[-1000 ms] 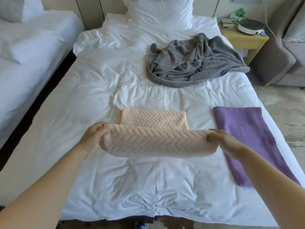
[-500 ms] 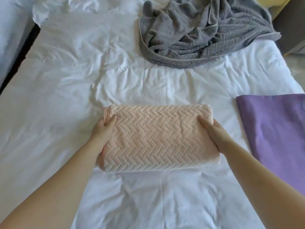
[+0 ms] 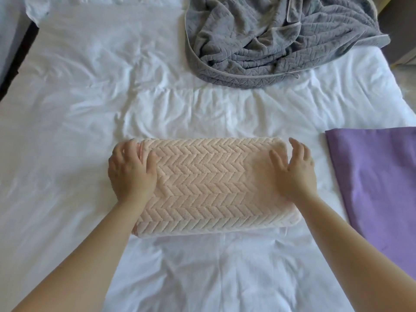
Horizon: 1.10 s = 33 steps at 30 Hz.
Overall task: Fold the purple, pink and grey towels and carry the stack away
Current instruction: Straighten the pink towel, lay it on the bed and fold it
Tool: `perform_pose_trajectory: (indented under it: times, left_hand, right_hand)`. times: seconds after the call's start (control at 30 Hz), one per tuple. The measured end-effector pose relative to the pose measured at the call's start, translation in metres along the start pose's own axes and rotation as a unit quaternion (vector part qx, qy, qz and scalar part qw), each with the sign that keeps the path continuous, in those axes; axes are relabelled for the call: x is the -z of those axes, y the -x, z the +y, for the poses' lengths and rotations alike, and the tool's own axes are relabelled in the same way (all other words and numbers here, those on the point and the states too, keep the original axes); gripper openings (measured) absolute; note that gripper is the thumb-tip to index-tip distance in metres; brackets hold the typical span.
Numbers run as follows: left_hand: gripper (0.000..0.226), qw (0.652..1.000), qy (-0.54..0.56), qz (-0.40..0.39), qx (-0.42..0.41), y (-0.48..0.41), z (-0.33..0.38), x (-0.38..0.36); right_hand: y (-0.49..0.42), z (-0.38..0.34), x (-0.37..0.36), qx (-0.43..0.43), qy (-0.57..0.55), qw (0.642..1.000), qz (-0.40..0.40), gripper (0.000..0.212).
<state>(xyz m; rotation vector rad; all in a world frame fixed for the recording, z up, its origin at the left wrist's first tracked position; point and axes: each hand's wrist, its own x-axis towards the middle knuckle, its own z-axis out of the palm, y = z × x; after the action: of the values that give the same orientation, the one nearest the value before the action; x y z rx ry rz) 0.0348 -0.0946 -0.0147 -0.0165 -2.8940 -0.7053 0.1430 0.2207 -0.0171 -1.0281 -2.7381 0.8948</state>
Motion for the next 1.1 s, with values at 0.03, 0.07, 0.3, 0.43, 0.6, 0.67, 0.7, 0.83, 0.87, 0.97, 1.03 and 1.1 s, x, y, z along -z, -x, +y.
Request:
perform_pose_trajectory:
  times: [0.03, 0.07, 0.3, 0.43, 0.6, 0.67, 0.7, 0.83, 0.87, 0.97, 1.03, 1.1]
  left_hand:
    - [0.049, 0.995, -0.005, 0.012, -0.097, 0.006, 0.007, 0.004]
    - [0.052, 0.981, -0.018, -0.013, -0.192, 0.012, 0.015, 0.004]
    - [0.083, 0.927, -0.198, -0.224, -0.225, 0.028, 0.022, -0.035]
    - [0.086, 0.93, -0.213, -0.228, -0.195, 0.037, 0.008, -0.053]
    - [0.087, 0.938, -0.202, -0.216, -0.183, 0.043, -0.001, -0.072]
    - [0.088, 0.937, -0.208, -0.214, -0.182, 0.044, -0.002, -0.077]
    - [0.088, 0.936, -0.211, -0.214, -0.182, 0.044, -0.003, -0.079]
    - [0.088, 0.932, -0.224, -0.223, -0.179, 0.043, -0.004, -0.084]
    - [0.088, 0.931, -0.227, -0.223, -0.179, 0.043, -0.005, -0.085]
    - [0.087, 0.931, -0.232, -0.221, -0.176, 0.045, -0.007, -0.087]
    - [0.086, 0.931, -0.233, -0.222, -0.174, 0.044, -0.008, -0.09]
    - [0.086, 0.932, -0.225, -0.226, -0.174, 0.043, -0.008, -0.092]
  right_hand:
    - [0.008, -0.007, 0.002, 0.073, 0.027, 0.996, 0.032, 0.072]
    - [0.016, -0.013, 0.002, 0.144, 0.064, 0.987, 0.038, 0.072]
    - [0.017, -0.017, -0.034, 0.229, 0.241, 0.936, -0.115, 0.077]
    - [0.02, -0.005, -0.057, 0.217, 0.253, 0.936, -0.11, 0.078]
    - [0.017, 0.003, -0.073, 0.212, 0.271, 0.933, -0.105, 0.08]
    - [0.016, 0.006, -0.079, 0.207, 0.283, 0.93, -0.107, 0.08]
    - [0.015, 0.007, -0.081, 0.206, 0.286, 0.93, -0.108, 0.08]
    - [0.012, 0.009, -0.088, 0.205, 0.291, 0.927, -0.115, 0.081]
    - [0.012, 0.01, -0.089, 0.205, 0.293, 0.927, -0.117, 0.081]
    - [0.012, 0.013, -0.092, 0.211, 0.295, 0.925, -0.113, 0.081]
    - [0.01, 0.014, -0.094, 0.211, 0.293, 0.926, -0.109, 0.081]
    - [0.008, 0.014, -0.096, 0.21, 0.291, 0.927, -0.107, 0.081]
